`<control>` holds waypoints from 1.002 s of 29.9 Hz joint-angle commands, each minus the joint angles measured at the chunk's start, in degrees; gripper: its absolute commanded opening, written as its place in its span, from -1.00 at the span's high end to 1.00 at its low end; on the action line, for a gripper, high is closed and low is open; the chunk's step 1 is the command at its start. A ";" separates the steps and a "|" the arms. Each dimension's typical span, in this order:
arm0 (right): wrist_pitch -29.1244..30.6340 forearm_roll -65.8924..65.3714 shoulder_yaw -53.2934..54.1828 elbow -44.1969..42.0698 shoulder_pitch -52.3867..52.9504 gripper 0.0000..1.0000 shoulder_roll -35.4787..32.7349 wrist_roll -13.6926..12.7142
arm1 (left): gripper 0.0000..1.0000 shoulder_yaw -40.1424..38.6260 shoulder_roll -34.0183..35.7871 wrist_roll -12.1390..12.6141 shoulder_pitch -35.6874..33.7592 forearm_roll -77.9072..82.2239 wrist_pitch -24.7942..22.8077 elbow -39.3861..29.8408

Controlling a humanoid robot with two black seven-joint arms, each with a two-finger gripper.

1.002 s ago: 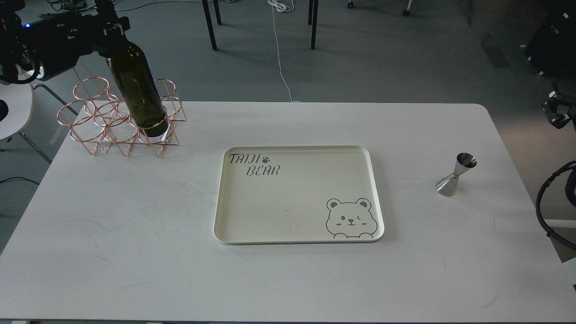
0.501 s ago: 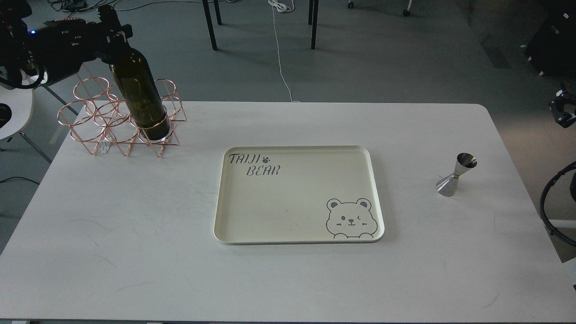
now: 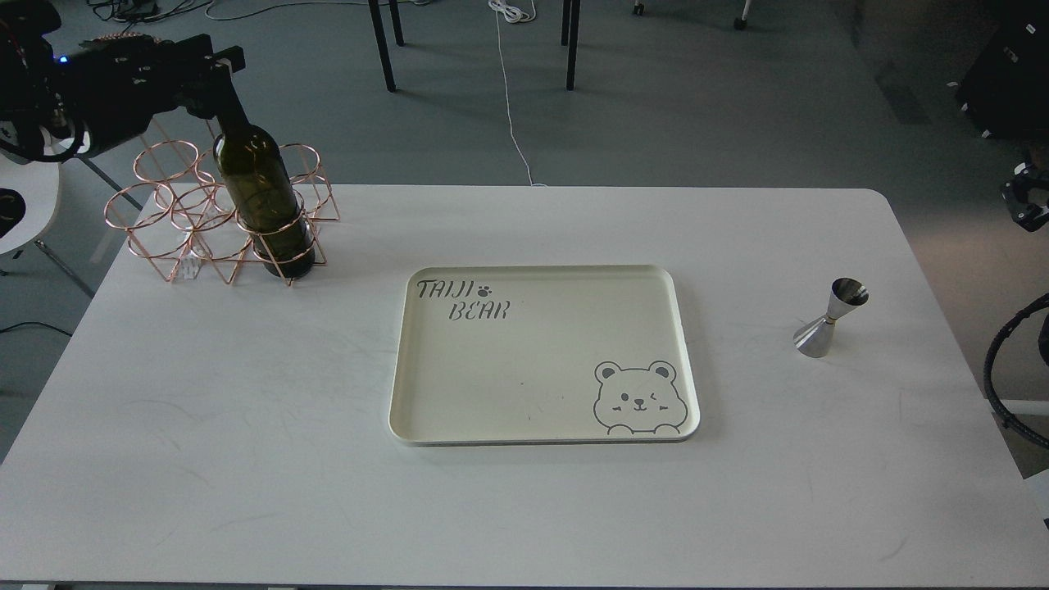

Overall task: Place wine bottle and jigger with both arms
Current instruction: 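Release the bottle and withdraw the left gripper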

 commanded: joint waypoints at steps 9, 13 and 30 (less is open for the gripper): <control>0.00 0.00 0.12 -0.08 0.26 -0.99 -0.01 0.09 | -0.88 -0.87 -0.49 0.18 -0.53 -8.66 2.02 -0.08; 0.00 0.00 0.12 -0.08 0.79 -0.99 -0.01 0.18 | -0.95 -0.79 1.35 -0.25 -0.53 -25.44 2.20 0.01; 0.00 0.17 2.40 -5.27 0.88 -0.99 0.17 0.09 | -0.96 -0.61 5.31 -0.26 3.78 -90.82 -2.10 7.91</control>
